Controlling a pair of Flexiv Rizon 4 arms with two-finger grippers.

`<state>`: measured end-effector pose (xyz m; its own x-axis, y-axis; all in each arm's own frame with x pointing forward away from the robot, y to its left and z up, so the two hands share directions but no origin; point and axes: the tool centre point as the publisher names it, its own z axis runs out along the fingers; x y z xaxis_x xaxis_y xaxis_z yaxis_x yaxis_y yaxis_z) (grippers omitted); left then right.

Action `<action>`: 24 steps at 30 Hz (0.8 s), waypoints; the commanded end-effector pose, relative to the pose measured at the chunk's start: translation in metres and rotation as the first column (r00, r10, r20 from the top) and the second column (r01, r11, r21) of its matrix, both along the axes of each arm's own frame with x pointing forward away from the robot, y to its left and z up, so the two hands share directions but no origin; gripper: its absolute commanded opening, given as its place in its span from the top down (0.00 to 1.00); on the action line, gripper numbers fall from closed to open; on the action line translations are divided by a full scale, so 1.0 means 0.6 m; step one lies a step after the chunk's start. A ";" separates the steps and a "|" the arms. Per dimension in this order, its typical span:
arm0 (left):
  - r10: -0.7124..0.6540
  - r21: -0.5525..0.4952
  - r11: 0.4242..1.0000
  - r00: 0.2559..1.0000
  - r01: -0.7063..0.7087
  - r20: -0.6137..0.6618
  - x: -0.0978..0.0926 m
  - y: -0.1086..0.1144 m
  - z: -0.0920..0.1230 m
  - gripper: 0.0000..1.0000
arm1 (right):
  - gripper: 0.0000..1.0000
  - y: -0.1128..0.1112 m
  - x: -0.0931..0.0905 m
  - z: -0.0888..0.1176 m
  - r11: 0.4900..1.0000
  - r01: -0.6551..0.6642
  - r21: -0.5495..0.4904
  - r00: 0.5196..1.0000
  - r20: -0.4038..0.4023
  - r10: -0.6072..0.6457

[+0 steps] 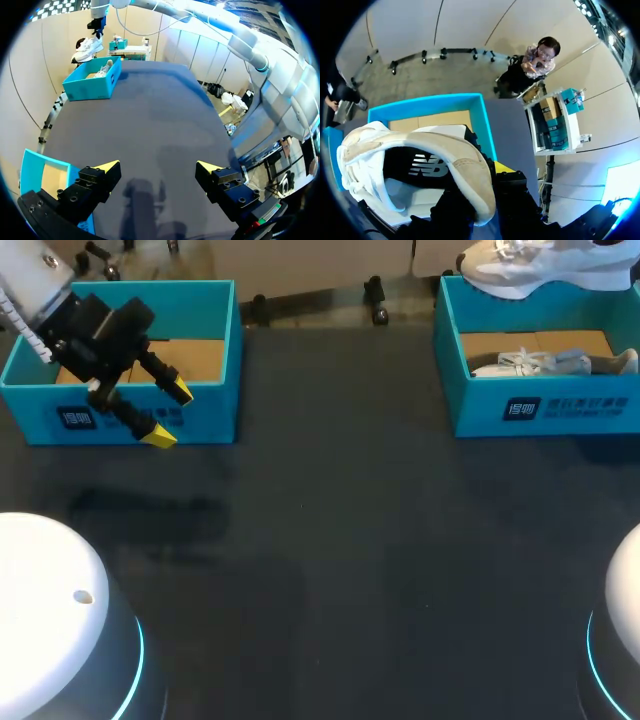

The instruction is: Take the shoe out of the shoebox, open the shoe tongue, remove and reinsert the insole, then place the shoe into the shoebox

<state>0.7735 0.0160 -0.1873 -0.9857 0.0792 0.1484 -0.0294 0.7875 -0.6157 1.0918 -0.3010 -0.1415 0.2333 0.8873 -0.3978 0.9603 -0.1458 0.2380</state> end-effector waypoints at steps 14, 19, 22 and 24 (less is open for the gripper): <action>-0.001 0.002 1.000 1.000 0.001 0.000 0.000 0.001 0.000 0.00 | 1.00 -0.038 0.019 -0.086 0.998 0.050 -0.022 0.999 -0.018 -0.051; -0.001 0.002 1.000 1.000 0.001 0.000 0.000 0.001 0.000 0.00 | 1.00 -0.047 0.026 -0.105 0.998 0.056 -0.020 0.998 -0.031 -0.057; -0.001 0.002 1.000 1.000 0.001 0.000 0.000 0.001 0.000 0.00 | 1.00 -0.051 0.031 -0.117 0.998 0.056 -0.020 0.997 -0.043 -0.057; -0.001 0.002 1.000 1.000 0.001 0.000 0.000 0.001 0.000 0.00 | 1.00 -0.055 0.034 -0.125 0.998 0.056 -0.018 0.997 -0.049 -0.057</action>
<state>0.7735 0.0160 -0.1873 -0.9857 0.0793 0.1484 -0.0293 0.7875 -0.6157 1.1031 -0.3305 -0.2101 0.2634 0.8651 -0.4268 0.9600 -0.1915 0.2043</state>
